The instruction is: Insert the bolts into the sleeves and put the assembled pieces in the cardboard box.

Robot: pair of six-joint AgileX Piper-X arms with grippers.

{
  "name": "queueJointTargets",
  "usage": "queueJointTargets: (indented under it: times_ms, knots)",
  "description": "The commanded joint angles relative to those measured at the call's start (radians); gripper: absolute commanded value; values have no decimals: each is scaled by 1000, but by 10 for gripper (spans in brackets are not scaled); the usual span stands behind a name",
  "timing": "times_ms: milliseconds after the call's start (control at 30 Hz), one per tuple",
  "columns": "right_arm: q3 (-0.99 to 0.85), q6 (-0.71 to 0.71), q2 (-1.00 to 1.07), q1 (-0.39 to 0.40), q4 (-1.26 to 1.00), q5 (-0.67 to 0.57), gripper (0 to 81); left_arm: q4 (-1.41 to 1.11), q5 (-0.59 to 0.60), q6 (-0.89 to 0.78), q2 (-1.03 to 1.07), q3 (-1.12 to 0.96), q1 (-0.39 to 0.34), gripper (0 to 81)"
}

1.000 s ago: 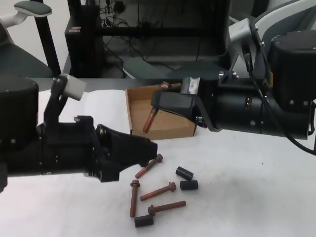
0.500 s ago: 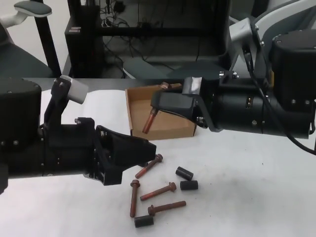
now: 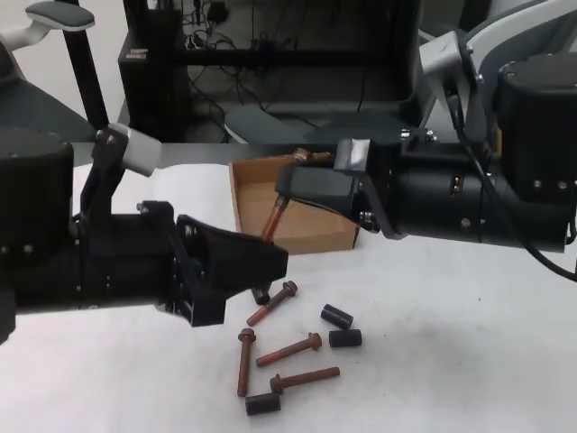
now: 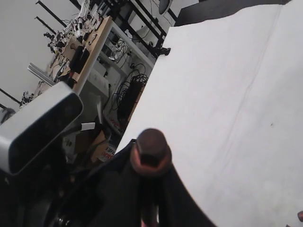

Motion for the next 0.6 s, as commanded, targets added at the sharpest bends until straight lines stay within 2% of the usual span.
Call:
queueJointTargets:
  times_ms: [0, 167, 567]
  knots:
    - [-8, 1, -2, -2, -5, -11, 6, 7, -11, 11, -9, -25, -3, 17]
    - [-8, 1, -2, -2, -5, -11, 6, 136, -11, 82, -9, -24, -3, 17]
    - [-8, 1, -2, -4, -5, -11, 6, 102, -31, 86, -9, -24, -3, 17]
